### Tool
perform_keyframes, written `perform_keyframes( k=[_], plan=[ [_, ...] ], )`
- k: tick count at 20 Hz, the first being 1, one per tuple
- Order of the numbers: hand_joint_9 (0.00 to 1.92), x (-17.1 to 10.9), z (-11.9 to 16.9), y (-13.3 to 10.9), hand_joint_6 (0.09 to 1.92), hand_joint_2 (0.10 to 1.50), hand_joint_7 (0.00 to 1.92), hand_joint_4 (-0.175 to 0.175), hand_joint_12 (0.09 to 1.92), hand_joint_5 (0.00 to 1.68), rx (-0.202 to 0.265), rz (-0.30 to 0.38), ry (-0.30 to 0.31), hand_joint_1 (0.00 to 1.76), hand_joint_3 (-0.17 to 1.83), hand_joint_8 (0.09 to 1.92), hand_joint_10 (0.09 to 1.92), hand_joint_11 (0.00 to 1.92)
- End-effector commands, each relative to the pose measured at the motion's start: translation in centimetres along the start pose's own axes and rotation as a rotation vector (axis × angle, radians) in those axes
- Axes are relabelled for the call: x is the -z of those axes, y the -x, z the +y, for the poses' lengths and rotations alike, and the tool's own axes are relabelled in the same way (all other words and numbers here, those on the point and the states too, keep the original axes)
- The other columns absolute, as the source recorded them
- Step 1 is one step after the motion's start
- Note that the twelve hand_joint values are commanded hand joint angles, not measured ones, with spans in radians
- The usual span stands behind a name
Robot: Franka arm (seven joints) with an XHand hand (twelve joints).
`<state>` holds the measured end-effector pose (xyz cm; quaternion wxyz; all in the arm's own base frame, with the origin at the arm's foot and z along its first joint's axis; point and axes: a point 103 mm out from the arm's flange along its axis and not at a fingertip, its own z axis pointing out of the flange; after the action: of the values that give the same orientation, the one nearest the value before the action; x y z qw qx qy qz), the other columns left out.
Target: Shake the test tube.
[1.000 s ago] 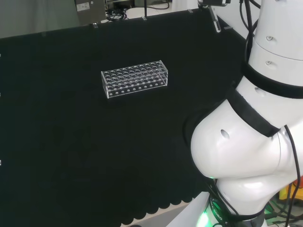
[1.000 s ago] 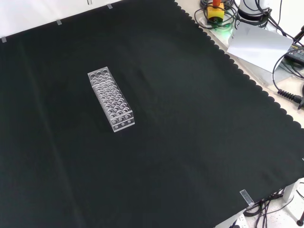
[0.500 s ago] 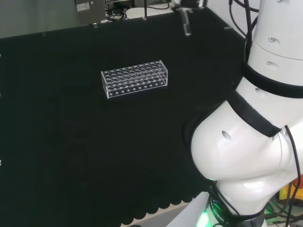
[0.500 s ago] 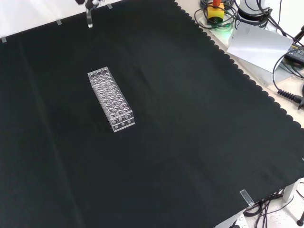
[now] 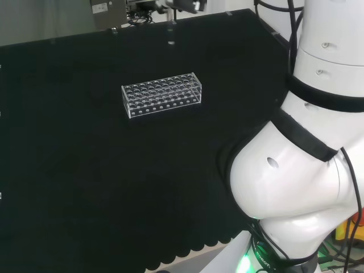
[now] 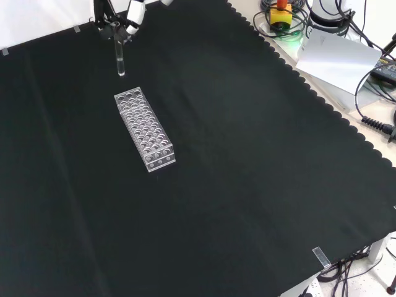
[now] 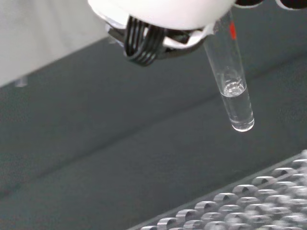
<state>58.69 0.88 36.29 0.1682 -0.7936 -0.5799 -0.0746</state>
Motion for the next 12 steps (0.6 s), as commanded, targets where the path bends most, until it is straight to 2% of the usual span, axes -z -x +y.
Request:
perform_keyframes(
  k=[1,7,12],
  plan=[
    [1.62,0.2,0.0,-5.2,0.57,0.68,1.71,-0.175,0.92,1.31,0.103,0.09,0.003,1.22,0.59,0.49,0.48,1.17],
    [1.62,0.1,0.1,-3.8,0.57,0.68,1.71,-0.175,0.92,1.31,0.081,0.066,0.002,1.22,0.59,0.49,0.48,1.17],
    [1.62,-0.4,0.2,-0.6,0.57,0.68,1.71,-0.175,0.92,1.31,0.049,-0.019,0.006,1.22,0.59,0.49,0.48,1.16]
  ],
)
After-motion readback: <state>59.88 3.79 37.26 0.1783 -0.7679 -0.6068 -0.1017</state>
